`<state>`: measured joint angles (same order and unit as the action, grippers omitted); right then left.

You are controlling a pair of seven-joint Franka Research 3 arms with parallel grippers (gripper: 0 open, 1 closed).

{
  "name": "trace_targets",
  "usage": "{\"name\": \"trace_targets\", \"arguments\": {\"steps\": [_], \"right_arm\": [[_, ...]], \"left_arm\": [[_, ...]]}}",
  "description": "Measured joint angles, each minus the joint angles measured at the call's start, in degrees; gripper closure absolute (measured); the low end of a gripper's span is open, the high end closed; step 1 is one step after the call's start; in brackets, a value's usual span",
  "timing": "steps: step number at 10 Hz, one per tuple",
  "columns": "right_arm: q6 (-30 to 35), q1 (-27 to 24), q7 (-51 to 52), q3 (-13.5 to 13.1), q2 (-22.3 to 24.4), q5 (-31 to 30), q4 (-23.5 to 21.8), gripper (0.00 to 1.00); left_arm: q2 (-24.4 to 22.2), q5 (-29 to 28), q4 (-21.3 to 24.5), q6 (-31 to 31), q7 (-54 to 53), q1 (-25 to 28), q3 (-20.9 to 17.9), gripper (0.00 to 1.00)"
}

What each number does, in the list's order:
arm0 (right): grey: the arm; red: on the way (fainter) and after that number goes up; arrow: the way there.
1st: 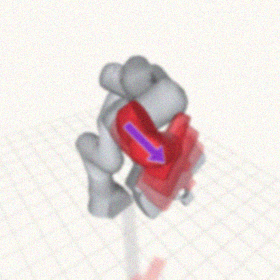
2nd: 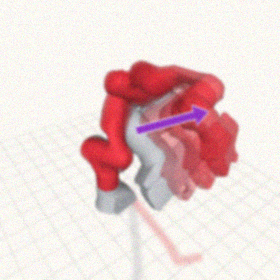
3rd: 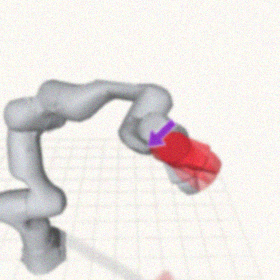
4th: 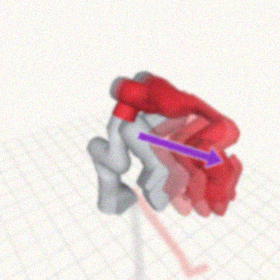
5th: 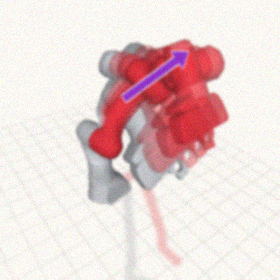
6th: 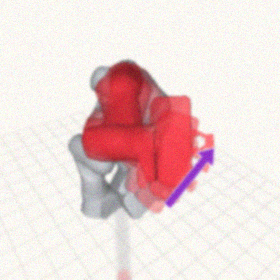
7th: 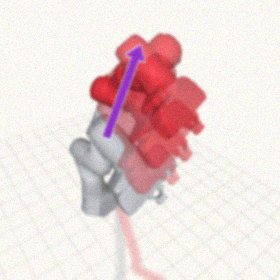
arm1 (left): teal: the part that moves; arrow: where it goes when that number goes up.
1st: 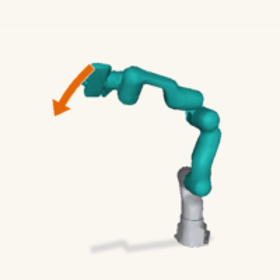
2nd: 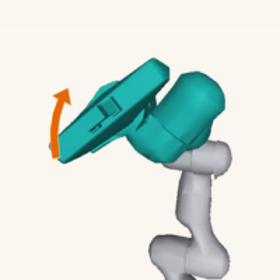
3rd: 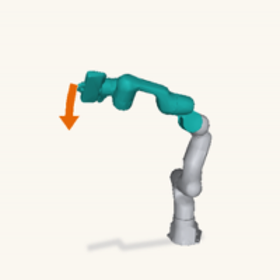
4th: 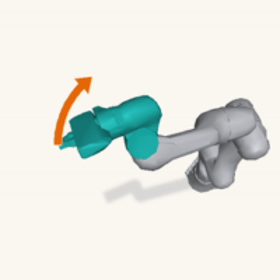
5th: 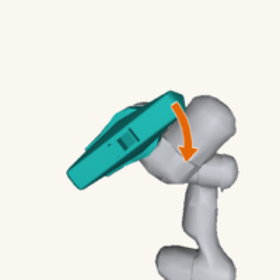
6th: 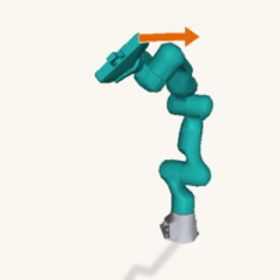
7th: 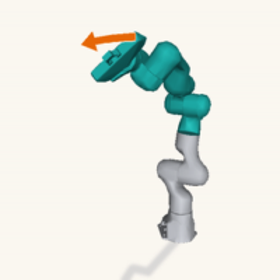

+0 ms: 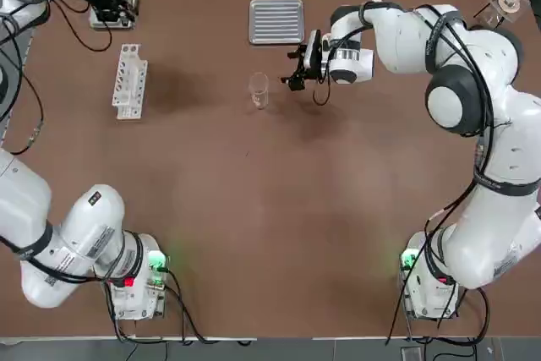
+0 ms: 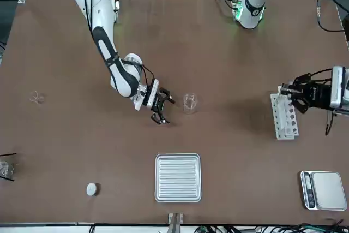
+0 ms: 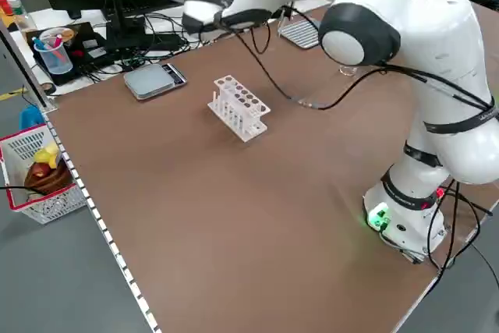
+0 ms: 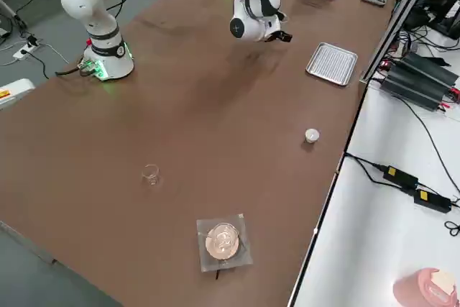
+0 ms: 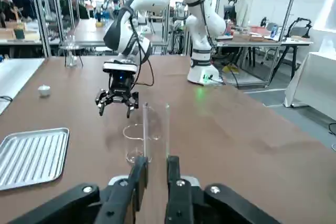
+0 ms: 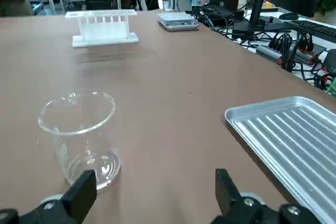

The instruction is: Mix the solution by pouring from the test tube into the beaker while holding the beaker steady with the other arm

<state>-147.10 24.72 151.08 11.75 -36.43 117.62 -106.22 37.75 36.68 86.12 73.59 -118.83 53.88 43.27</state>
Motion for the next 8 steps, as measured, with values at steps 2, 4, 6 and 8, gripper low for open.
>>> {"name": "trace_targets", "arguments": {"steps": [2, 4, 6, 8], "right_arm": [[-0.9, -1.1, -5.4, 0.0, 1.2, -7.2, 0.0, 0.0], [-3.1, -1.7, -8.5, 0.0, 2.3, -10.6, 0.1, 0.0], [-6.1, -2.1, -12.8, 0.0, 3.5, -14.4, 0.8, 0.0], [-8.6, -2.7, -21.1, 0.0, 4.9, -20.7, 2.4, 0.0]], "left_arm": [[1.3, 0.2, 0.0, -4.0, -6.4, 4.5, 0.0, 0.79], [3.8, 0.2, -0.1, -5.4, -12.2, 8.5, -0.2, 0.79], [7.2, -0.8, -1.6, -5.5, -15.2, 9.2, -1.1, 0.79], [10.4, -1.6, -4.1, -5.5, -15.5, 9.1, -1.4, 0.79]]}}
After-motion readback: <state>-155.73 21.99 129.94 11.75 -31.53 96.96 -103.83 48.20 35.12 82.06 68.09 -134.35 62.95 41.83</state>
